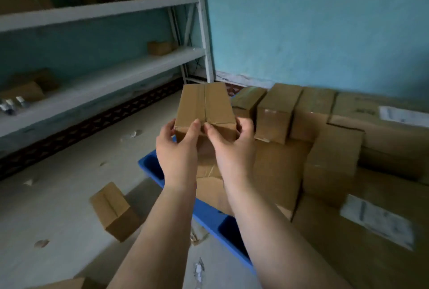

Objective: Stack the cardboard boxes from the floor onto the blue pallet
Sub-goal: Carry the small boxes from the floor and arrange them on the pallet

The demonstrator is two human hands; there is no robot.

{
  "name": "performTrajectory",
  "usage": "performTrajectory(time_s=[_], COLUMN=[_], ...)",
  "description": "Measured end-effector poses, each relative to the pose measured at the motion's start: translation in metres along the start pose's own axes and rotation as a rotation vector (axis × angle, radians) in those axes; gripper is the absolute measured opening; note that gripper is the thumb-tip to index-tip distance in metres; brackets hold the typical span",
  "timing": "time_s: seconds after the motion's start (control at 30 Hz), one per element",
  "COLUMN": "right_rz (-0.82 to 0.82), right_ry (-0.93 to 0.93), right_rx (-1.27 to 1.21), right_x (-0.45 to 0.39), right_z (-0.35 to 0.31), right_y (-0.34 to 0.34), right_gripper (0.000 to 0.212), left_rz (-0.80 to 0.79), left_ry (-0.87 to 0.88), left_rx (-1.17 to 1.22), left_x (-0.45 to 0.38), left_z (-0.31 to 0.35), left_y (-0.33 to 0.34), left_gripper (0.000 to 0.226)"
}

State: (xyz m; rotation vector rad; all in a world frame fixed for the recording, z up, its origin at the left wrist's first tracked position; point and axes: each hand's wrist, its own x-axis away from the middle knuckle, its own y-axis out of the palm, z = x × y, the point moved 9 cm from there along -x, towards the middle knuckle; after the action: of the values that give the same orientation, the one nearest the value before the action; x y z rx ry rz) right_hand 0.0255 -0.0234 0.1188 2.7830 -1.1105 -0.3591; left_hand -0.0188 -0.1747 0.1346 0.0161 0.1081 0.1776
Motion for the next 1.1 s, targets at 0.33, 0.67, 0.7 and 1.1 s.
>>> performTrajectory(time_s=[0.33,0.67,0.7,1.1], right_rz=[0.372,0.524,0.539,0.555], right_ry=[-0.141,-0.094,-0.061,0.163], right_rx=[0.079,0.160,0.166,0.304], right_x=[-0.009,0.023,0.026,0.018], right_z=[-0.095,-0.059,-0.045,0.093], right_y=[-0.235,-0.354,-0.360,-0.365], right_gripper=[0.051,0.046,0.047,0.055], left_rz=[-0.382,-0.633,-0.642,-0.732], left_ry=[0.035,-0.017,-0.037,-0.184], left_rx=[0.058,-0.091,-0.131,-0.324], left_x=[0.151,0.233,0.236,0.228], left_z=[0.053,-0.003,-0.017,-0.152], left_y=[0.180,0.258,0.261,0.260], left_gripper=[0.055,0.048,0.052,0.059])
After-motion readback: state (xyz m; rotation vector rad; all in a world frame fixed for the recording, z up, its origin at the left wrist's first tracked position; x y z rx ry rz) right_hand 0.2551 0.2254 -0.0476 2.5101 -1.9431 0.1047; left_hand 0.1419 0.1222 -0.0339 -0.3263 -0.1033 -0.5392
